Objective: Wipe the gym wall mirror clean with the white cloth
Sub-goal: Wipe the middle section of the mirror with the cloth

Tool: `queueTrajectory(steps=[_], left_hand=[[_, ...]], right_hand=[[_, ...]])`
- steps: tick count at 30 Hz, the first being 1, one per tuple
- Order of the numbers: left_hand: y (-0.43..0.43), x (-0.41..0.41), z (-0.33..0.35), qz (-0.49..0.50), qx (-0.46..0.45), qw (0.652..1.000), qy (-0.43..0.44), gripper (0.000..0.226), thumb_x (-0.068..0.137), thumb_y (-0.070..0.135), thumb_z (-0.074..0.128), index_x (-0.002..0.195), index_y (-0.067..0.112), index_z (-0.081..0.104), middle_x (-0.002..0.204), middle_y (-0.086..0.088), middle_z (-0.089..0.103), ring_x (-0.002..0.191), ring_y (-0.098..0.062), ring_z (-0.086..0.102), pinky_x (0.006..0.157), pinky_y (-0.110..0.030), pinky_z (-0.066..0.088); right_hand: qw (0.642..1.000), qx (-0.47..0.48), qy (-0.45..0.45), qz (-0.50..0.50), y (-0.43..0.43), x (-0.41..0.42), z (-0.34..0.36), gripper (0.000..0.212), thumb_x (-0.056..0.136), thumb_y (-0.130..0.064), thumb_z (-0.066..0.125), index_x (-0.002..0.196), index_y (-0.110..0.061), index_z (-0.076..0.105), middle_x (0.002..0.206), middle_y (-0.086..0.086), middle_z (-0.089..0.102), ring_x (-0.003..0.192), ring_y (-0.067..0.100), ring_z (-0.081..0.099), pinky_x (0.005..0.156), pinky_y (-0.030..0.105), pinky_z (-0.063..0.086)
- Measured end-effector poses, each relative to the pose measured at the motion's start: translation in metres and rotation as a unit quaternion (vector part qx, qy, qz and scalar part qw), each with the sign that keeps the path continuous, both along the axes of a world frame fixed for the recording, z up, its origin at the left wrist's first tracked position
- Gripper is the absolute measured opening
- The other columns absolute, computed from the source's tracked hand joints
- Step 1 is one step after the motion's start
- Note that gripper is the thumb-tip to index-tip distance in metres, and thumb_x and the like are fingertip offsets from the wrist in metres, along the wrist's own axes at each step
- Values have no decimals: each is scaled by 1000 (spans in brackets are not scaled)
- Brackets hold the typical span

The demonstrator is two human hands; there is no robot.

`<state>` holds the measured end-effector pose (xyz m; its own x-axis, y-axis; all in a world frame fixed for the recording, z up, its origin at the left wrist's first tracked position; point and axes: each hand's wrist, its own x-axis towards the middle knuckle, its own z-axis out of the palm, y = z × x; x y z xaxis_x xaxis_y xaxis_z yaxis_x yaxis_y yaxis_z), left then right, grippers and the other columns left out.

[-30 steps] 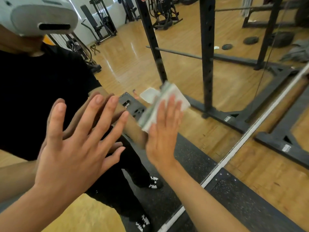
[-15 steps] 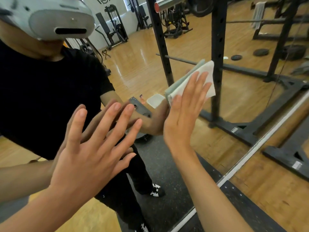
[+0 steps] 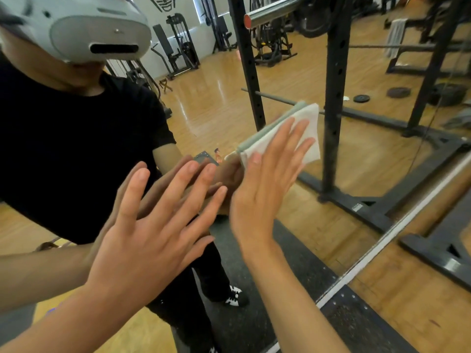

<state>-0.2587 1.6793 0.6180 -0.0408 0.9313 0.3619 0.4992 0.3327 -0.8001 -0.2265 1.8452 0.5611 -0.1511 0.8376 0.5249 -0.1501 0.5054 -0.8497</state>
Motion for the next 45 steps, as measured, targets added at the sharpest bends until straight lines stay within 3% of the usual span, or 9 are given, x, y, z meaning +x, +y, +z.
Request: queueTrajectory(steps=[3,7,9,15,19,26,34,41,45], left_hand=[[-1,-7,-1,15,-22,1000,-14,78,107,55,37,170,14,13,178,-10,7,164,-26,3,124,-64,11],[-4,-10,-4,31,-37,998,49,79,106,60,37,169,15,21,177,-13,10,162,-31,9,126,-62,0],[-3,-8,-3,22,-36,998,53,80,106,60,38,169,14,19,177,-13,9,162,-31,9,126,-62,0],[-6,-1,-6,30,-23,994,106,76,107,55,37,168,12,24,176,-19,8,161,-36,9,127,-65,-5],[-2,-13,-3,14,-12,997,72,75,108,53,37,169,14,19,177,-13,5,163,-30,4,127,-59,-6],[-3,-8,-6,20,-26,997,70,75,108,53,36,169,13,17,177,-14,6,161,-31,10,126,-62,-5],[-3,-9,-5,6,-3,998,58,69,108,39,40,169,13,21,178,-12,2,164,-28,-6,128,-55,-18],[4,-2,-3,-40,41,996,-66,72,107,31,43,170,14,13,178,-8,-3,164,-24,-7,127,-54,-5],[0,-8,-7,-31,34,998,-43,66,110,32,37,169,10,18,177,-10,4,161,-29,8,125,-60,1]], right_hand=[[999,30,-22,22,-12,4,-69,60,114,-39,14,168,-15,3,175,3,-9,163,30,-9,130,58,-1],[962,-264,-8,66,-26,17,-156,58,105,-47,19,151,-71,-8,170,-27,-19,158,-1,-16,132,50,-5],[936,-344,24,72,-27,18,-135,50,102,-54,18,142,-69,-6,170,-24,-19,155,-6,-16,132,46,-5],[999,-23,-5,37,-22,-1,-18,61,112,-45,14,165,-29,-11,171,-12,-20,160,18,-22,129,51,-11],[997,59,-35,40,-23,4,-87,61,113,-47,10,168,-23,-3,175,-4,-11,162,31,-9,129,60,0],[908,-406,42,100,-43,11,-133,54,98,-66,18,145,-65,-9,169,-25,-24,155,-3,-19,132,48,-4],[996,59,-27,65,-50,3,-72,60,115,-42,13,166,-25,-11,174,-4,-17,162,34,-13,129,58,-5],[933,-340,-38,108,-30,21,-186,57,98,-77,7,147,-66,-20,167,-24,-30,157,1,-21,132,50,-1],[987,-158,-23,9,43,9,-79,62,112,-52,12,164,-37,-17,175,-5,-17,161,17,-15,131,57,-2]])
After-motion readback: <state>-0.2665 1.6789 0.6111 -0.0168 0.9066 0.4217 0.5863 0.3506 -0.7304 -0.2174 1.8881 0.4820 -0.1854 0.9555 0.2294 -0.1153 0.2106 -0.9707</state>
